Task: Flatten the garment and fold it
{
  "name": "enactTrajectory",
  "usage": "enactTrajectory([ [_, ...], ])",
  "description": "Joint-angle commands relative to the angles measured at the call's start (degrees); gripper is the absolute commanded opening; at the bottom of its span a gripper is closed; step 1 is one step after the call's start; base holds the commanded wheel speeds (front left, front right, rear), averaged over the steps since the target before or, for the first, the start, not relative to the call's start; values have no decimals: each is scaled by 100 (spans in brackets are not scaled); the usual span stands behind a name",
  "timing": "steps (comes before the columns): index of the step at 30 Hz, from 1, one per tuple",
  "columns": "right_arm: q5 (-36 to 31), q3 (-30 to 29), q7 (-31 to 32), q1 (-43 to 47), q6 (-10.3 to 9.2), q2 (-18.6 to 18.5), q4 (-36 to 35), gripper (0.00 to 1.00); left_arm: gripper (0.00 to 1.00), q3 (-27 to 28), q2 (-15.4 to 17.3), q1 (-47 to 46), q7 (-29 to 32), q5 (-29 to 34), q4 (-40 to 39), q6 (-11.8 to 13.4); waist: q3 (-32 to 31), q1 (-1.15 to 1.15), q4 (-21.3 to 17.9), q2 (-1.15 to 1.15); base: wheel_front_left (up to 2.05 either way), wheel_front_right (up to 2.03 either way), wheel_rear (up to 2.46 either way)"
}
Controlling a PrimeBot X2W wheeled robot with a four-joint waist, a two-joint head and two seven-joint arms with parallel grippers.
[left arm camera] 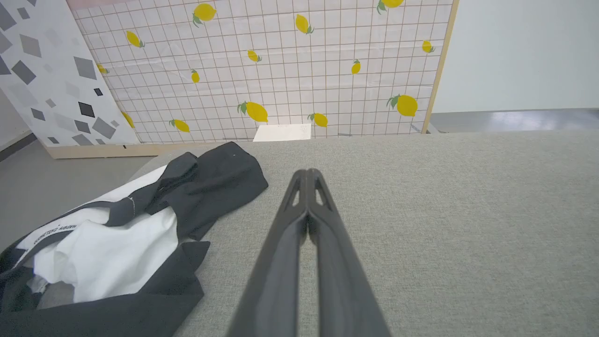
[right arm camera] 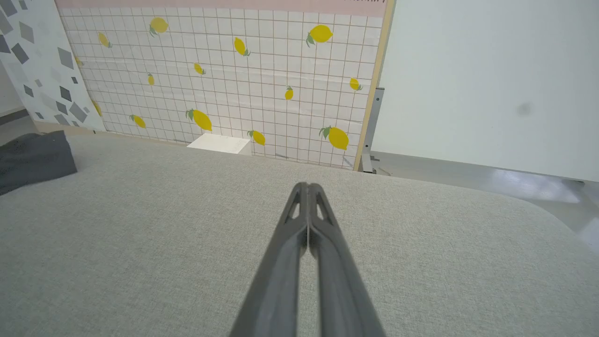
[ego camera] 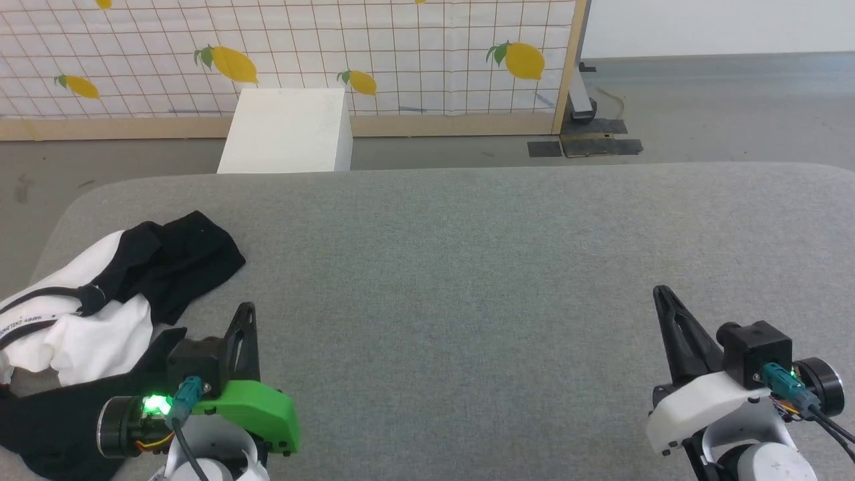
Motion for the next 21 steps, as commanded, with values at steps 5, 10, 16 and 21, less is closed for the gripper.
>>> enactTrajectory([
  [5, -36, 9, 1, 54, -8, 1, -29, 0, 0, 17, -26, 63, 8, 73, -16, -6, 0, 0, 0, 0, 0, 0, 0],
  [10, 3, -3, 0, 0, 0, 0, 3, 100, 100, -8, 1, -1, 0, -14, 1, 0, 0, 0, 0, 0, 0, 0, 0],
  [16, 76, -24, -42, 21, 0, 0, 28, 100, 100, -30, 0, -7, -36, -46, 28, -2, 0, 0, 1, 0, 0, 0, 0],
  [21, 198, -67, -113, 50, -1, 0, 77, 100, 100, -53, 0, -24, -106, -72, 97, -3, -4, 0, 0, 0, 0, 0, 0],
])
